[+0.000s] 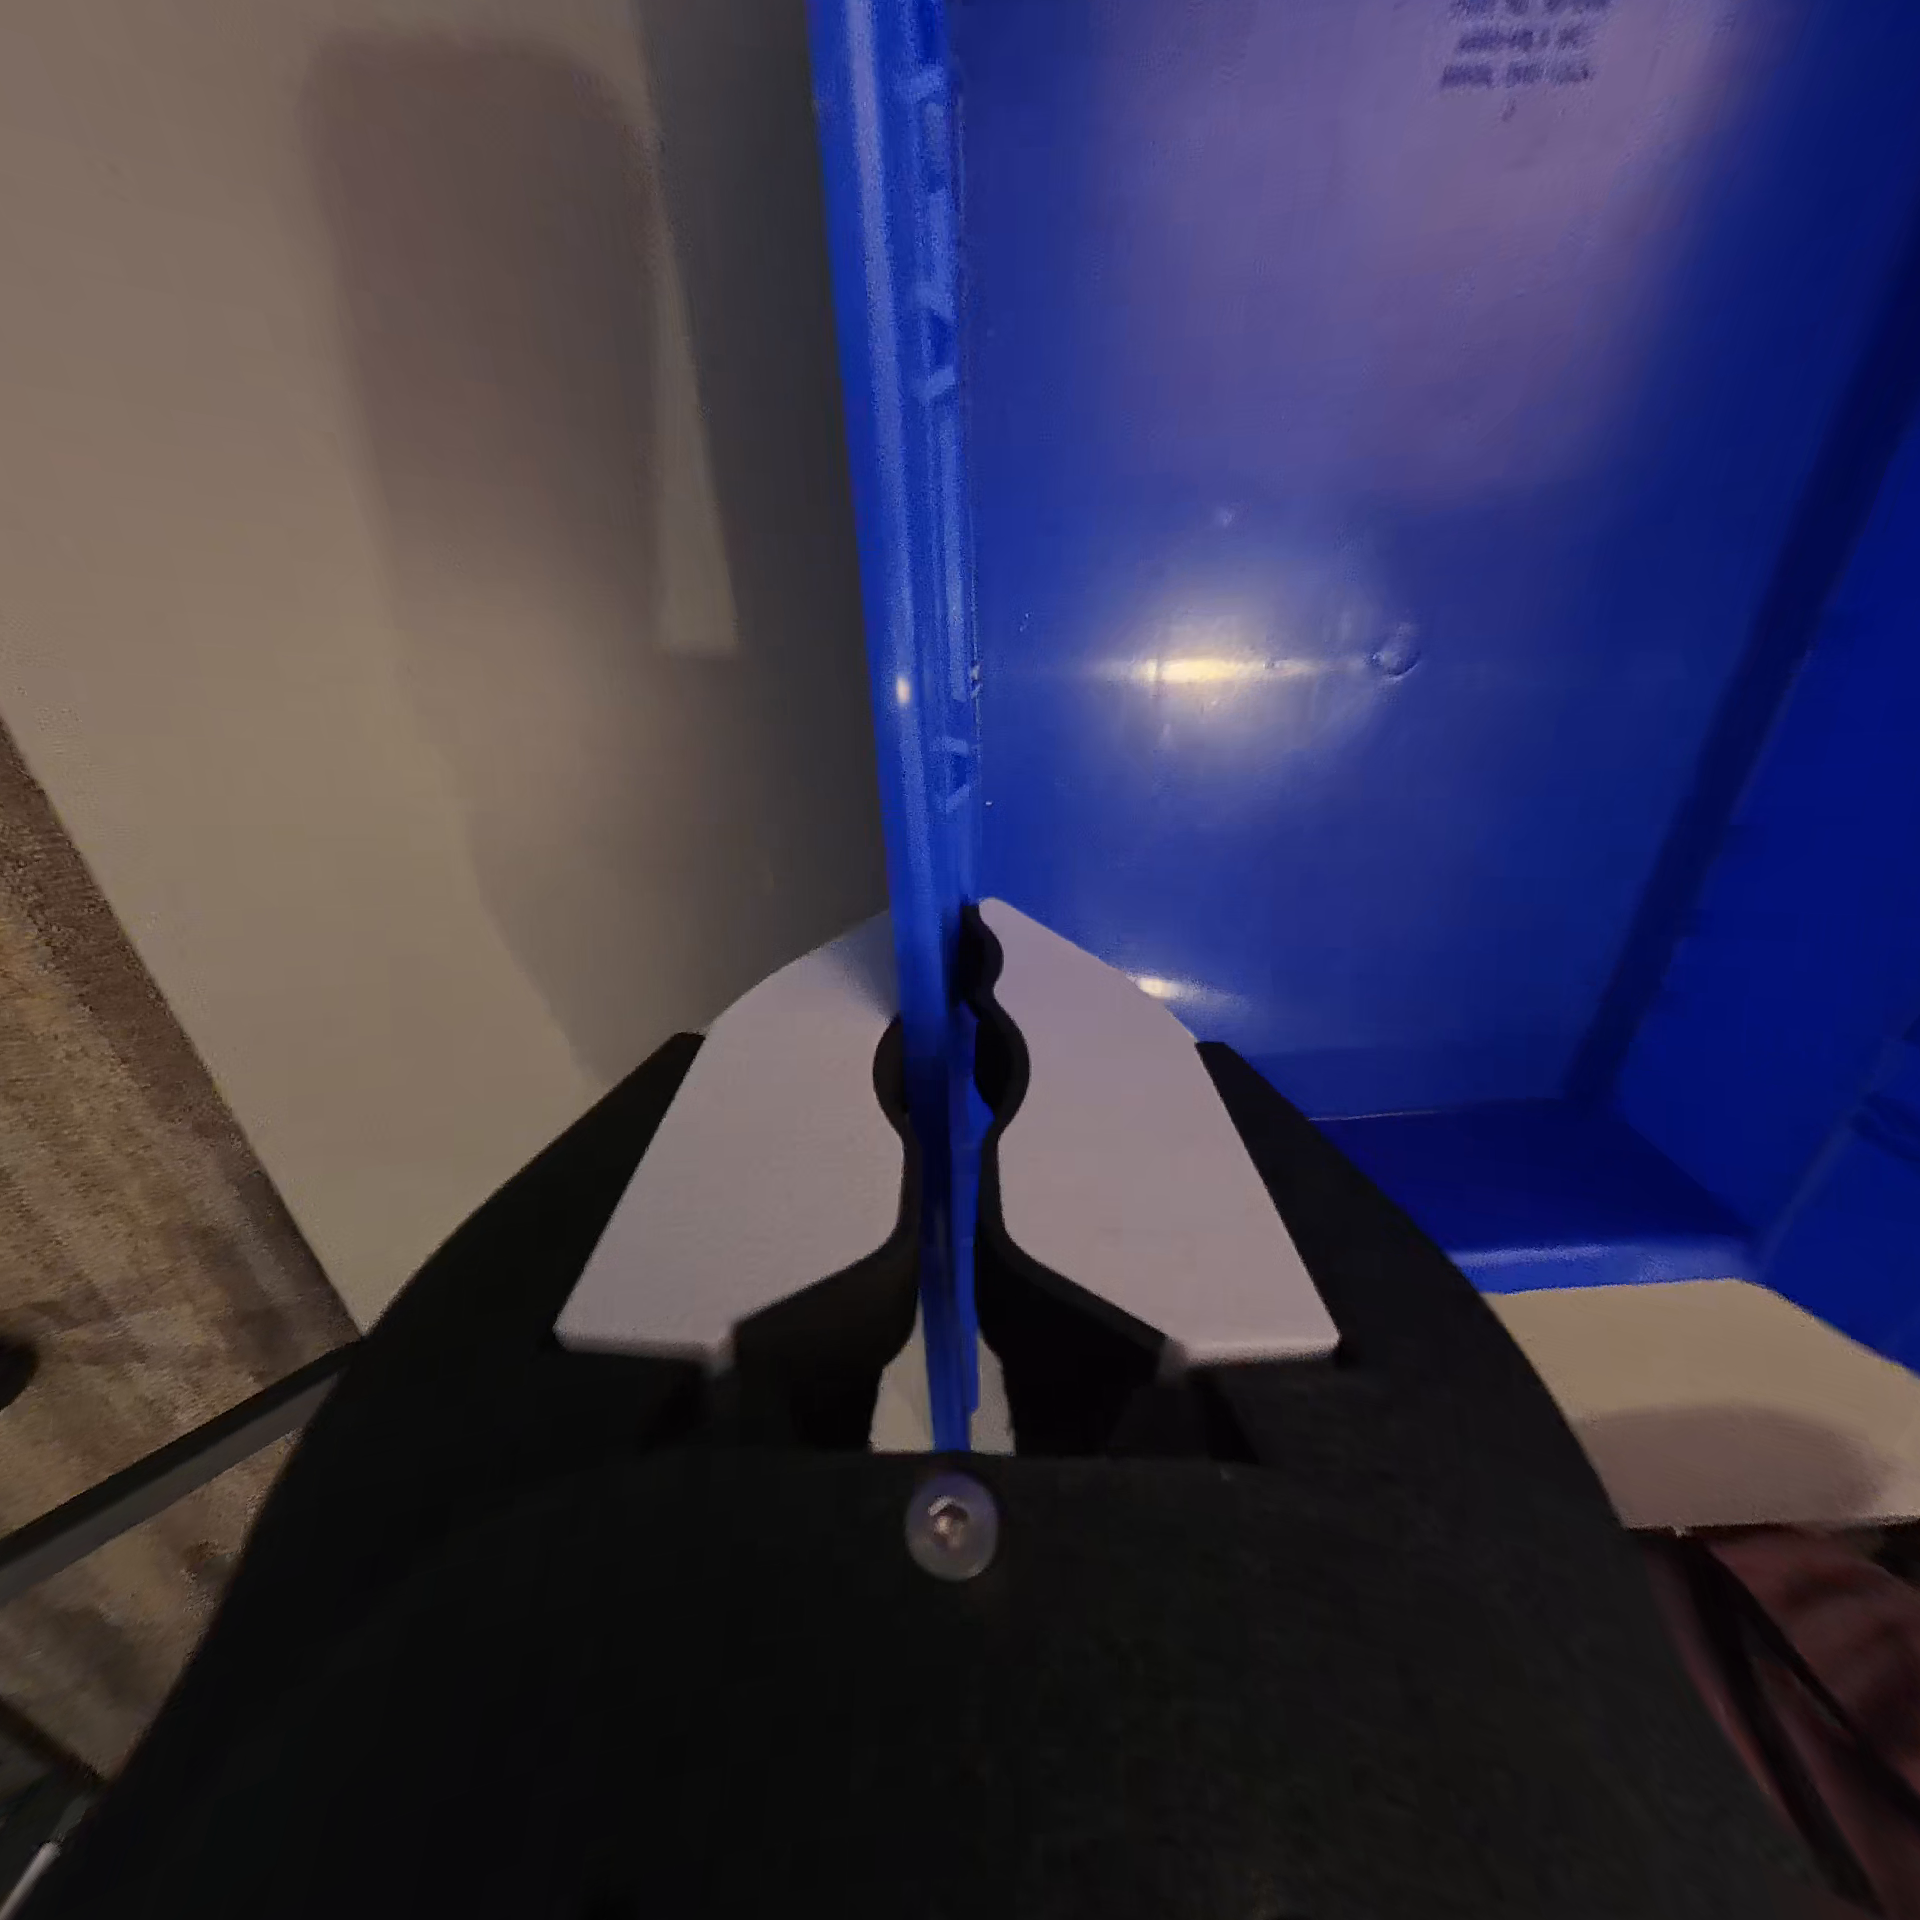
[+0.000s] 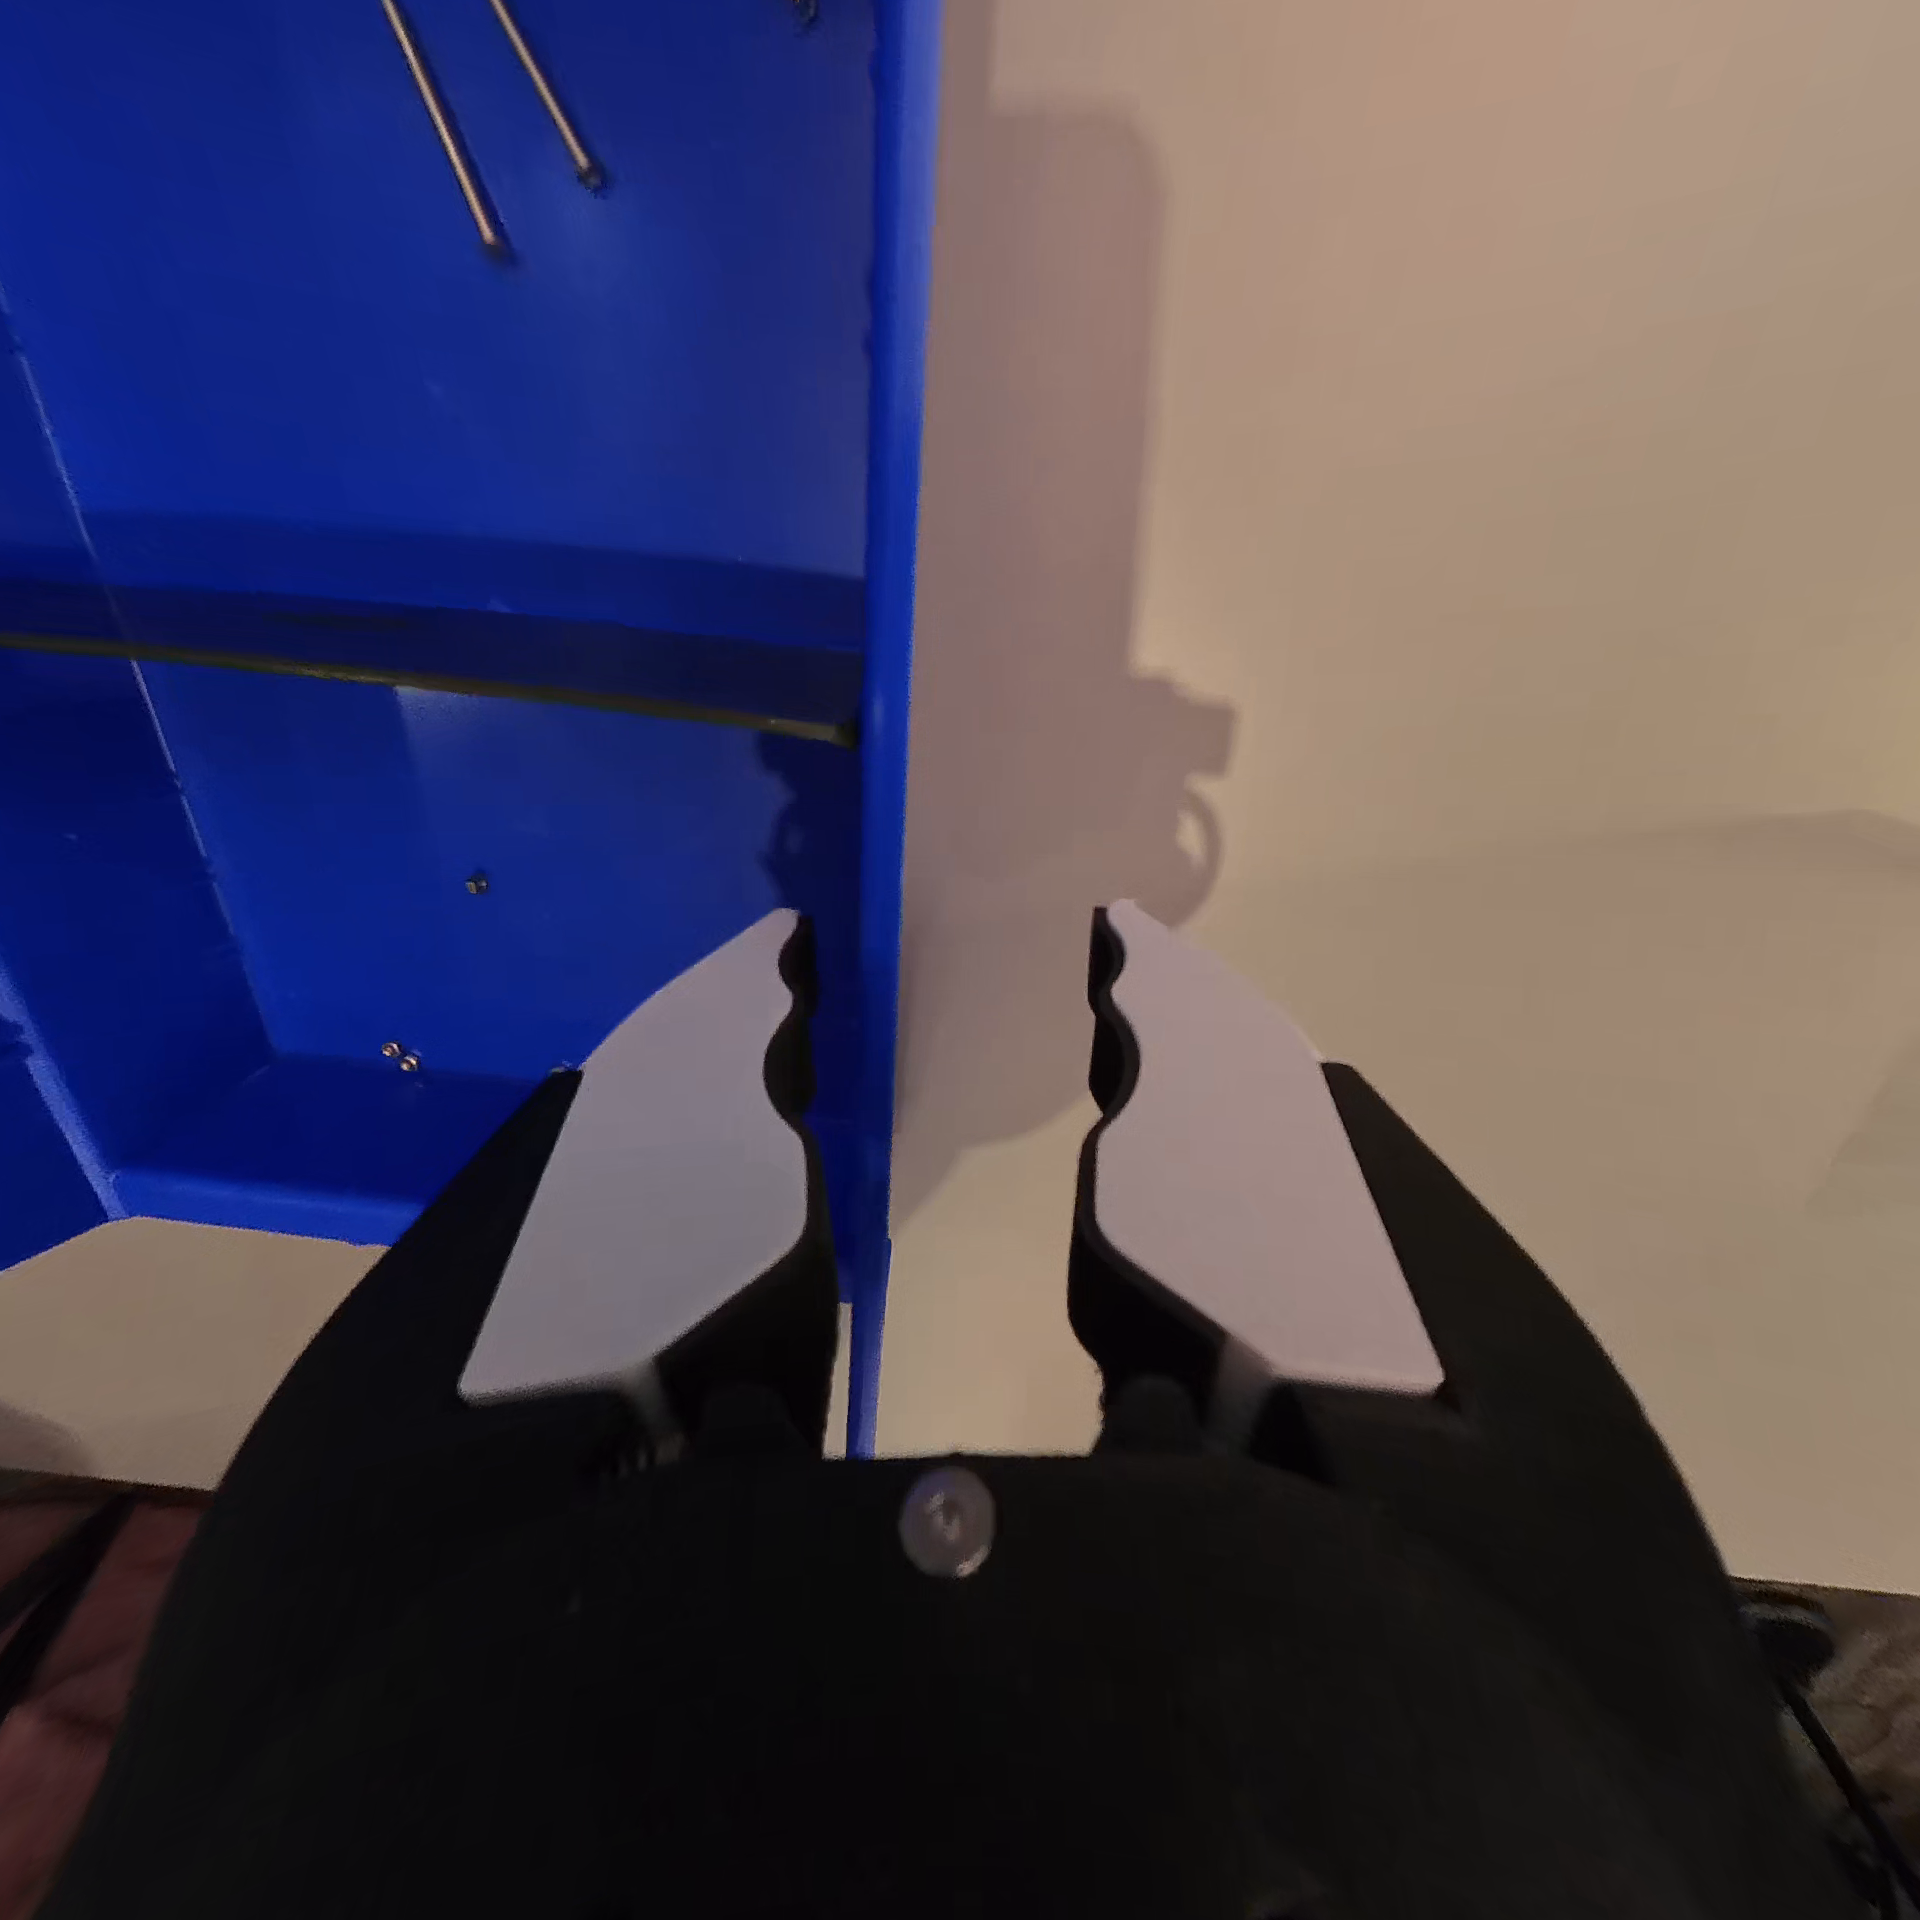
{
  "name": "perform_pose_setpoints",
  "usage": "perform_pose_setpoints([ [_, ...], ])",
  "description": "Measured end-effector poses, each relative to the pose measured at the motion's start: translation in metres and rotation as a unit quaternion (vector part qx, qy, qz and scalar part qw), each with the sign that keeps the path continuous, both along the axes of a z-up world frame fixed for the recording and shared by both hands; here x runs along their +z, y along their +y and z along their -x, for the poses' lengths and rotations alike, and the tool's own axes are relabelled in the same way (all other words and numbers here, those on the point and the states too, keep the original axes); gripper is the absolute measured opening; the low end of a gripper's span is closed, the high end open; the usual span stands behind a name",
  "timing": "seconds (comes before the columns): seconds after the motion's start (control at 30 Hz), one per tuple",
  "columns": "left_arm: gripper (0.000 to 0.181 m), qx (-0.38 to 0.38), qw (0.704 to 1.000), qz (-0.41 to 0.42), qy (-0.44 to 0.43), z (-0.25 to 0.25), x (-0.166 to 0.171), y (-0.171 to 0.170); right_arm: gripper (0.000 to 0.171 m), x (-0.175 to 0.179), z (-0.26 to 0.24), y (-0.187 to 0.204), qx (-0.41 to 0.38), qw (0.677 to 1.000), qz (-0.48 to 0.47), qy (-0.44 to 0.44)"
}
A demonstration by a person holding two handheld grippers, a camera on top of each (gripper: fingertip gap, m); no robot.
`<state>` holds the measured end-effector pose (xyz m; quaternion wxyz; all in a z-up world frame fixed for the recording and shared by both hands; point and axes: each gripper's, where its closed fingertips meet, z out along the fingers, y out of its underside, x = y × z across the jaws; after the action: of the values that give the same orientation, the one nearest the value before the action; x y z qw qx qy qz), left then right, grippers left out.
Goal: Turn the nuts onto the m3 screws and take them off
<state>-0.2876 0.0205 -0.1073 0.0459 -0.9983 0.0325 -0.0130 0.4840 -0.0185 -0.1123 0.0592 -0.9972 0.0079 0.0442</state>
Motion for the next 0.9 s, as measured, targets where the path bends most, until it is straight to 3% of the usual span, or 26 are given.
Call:
perform_pose_setpoints([
  [0.13,0.006,-0.04,0.999,0.025,0.0,-0.037,-0.001,-0.009,0.036,-0.012,0.006,-0.004,0.002,0.999,0.026,0.029],
  [0.2,0.012,-0.065,0.997,0.029,0.034,-0.054,-0.001,-0.011,0.009,-0.014,0.018,-0.005,0.003,0.996,0.038,0.074],
  [0.3,0.022,-0.101,0.991,0.023,0.089,-0.081,-0.001,-0.011,0.008,-0.017,0.019,-0.005,-0.006,0.997,0.052,0.064],
  [0.43,0.026,-0.151,0.984,-0.002,0.096,-0.127,-0.002,-0.008,0.007,-0.018,0.024,-0.005,0.011,0.998,0.062,0.022],
  [0.6,0.048,-0.217,0.962,-0.014,0.167,-0.155,-0.008,-0.008,0.009,-0.017,0.068,0.001,0.063,0.996,0.065,0.026],
  [0.9,0.054,-0.256,0.959,-0.045,0.112,-0.197,-0.009,-0.01,0.01,-0.018,0.137,0.009,0.112,0.991,0.062,0.025],
])
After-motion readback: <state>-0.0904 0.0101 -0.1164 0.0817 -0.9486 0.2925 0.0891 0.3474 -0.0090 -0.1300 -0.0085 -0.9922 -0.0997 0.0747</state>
